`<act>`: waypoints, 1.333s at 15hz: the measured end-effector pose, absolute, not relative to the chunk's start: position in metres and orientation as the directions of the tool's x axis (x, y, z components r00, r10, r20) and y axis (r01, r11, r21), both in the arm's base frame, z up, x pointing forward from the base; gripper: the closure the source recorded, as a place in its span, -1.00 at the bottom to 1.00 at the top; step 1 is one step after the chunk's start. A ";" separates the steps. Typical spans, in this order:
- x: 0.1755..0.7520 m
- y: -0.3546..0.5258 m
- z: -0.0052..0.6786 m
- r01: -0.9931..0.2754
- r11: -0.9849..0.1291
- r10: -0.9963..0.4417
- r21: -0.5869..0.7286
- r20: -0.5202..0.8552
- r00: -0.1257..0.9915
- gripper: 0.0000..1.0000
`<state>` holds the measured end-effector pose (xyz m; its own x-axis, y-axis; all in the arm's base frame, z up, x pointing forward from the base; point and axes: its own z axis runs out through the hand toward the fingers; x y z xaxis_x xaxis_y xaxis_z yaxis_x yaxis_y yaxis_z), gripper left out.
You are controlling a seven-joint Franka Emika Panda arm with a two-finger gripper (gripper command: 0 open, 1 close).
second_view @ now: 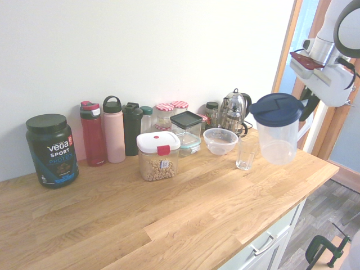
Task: Pour me some water
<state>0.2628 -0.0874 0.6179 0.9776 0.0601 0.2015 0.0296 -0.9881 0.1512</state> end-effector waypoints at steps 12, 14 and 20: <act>0.322 0.109 0.489 -0.351 -0.918 -0.384 -0.184 0.198 0.902 1.00; 0.321 0.123 0.476 -0.371 -0.909 -0.408 -0.189 0.229 0.884 1.00; 0.352 0.134 0.451 -0.445 -0.858 -0.500 -0.256 0.226 0.836 1.00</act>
<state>0.3524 0.1344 0.4508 0.8357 -0.5004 0.2263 -0.4448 -0.8584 -0.2556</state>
